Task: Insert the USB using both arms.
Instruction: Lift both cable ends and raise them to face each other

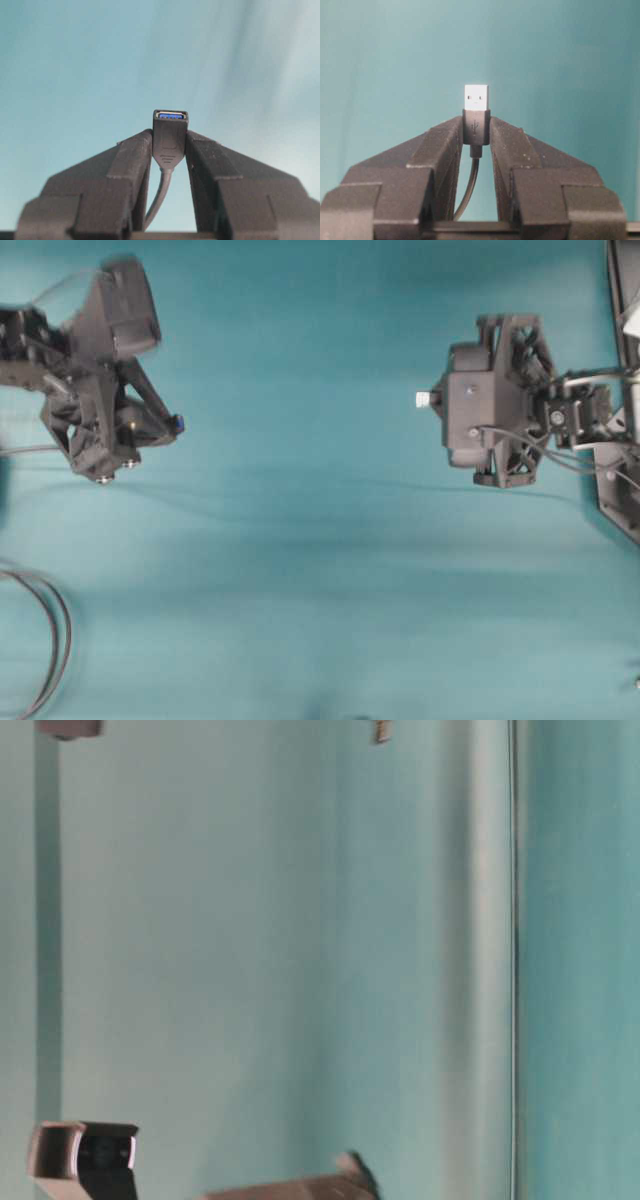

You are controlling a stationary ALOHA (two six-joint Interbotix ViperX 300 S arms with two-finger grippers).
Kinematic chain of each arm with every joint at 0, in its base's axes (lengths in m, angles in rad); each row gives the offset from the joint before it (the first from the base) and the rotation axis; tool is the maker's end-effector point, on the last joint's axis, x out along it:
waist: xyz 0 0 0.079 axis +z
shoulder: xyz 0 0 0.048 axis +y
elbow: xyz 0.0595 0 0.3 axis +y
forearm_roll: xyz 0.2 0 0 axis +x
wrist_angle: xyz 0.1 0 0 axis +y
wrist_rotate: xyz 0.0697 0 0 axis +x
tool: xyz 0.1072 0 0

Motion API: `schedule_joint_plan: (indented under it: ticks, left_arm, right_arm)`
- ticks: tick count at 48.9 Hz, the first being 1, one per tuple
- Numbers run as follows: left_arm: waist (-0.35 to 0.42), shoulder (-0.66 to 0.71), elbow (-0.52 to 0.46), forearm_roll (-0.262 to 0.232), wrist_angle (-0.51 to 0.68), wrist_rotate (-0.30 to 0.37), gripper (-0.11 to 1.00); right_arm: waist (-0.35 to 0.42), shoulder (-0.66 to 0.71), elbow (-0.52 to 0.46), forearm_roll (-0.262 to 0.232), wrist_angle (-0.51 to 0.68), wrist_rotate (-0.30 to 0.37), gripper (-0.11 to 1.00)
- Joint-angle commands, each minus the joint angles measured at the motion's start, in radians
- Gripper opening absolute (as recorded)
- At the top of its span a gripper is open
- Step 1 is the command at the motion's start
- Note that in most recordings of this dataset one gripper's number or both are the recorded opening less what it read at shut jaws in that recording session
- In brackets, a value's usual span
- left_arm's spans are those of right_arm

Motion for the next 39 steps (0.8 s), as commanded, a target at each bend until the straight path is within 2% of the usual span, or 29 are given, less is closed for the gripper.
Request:
schedule_joint_plan:
  ticks: [1, 9, 14, 17, 22, 26, 28, 31, 35, 39]
  left_arm:
    - [0.046, -0.014, -0.032, -0.129, -0.02, 0.071, 0.22]
    - [0.123, -0.006, 0.014, -0.449, -0.035, 0.25, 0.22]
    - [0.175, 0.008, 0.072, -0.687, 0.009, 0.394, 0.22]
    - [0.213, 0.023, 0.112, -0.851, 0.058, 0.5, 0.22]
    - [0.273, 0.061, 0.161, -1.074, 0.163, 0.649, 0.22]
    - [0.313, 0.114, 0.193, -1.224, 0.275, 0.747, 0.22]
    - [0.331, 0.147, 0.201, -1.279, 0.33, 0.782, 0.22]
    - [0.348, 0.209, 0.195, -1.331, 0.413, 0.824, 0.22]
    - [0.35, 0.281, 0.164, -1.348, 0.476, 0.83, 0.22]
    - [0.351, 0.344, 0.112, -1.348, 0.514, 0.834, 0.22]
  right_arm:
    - [0.008, -0.012, -0.046, -0.074, 0.012, 0.009, 0.19]
    - [0.046, -0.011, -0.046, -0.21, 0.054, 0.041, 0.19]
    - [0.078, -0.012, -0.043, -0.304, 0.092, 0.078, 0.19]
    - [0.095, -0.011, -0.034, -0.362, 0.107, 0.114, 0.19]
    - [0.129, -0.011, -0.021, -0.466, 0.137, 0.189, 0.19]
    - [0.144, -0.009, -0.018, -0.529, 0.164, 0.236, 0.19]
    - [0.153, -0.009, -0.011, -0.558, 0.175, 0.249, 0.19]
    - [0.169, -0.005, 0.008, -0.612, 0.183, 0.247, 0.19]
    - [0.195, 0.02, 0.035, -0.698, 0.202, 0.247, 0.19]
    - [0.198, 0.061, 0.057, -0.761, 0.221, 0.256, 0.19]
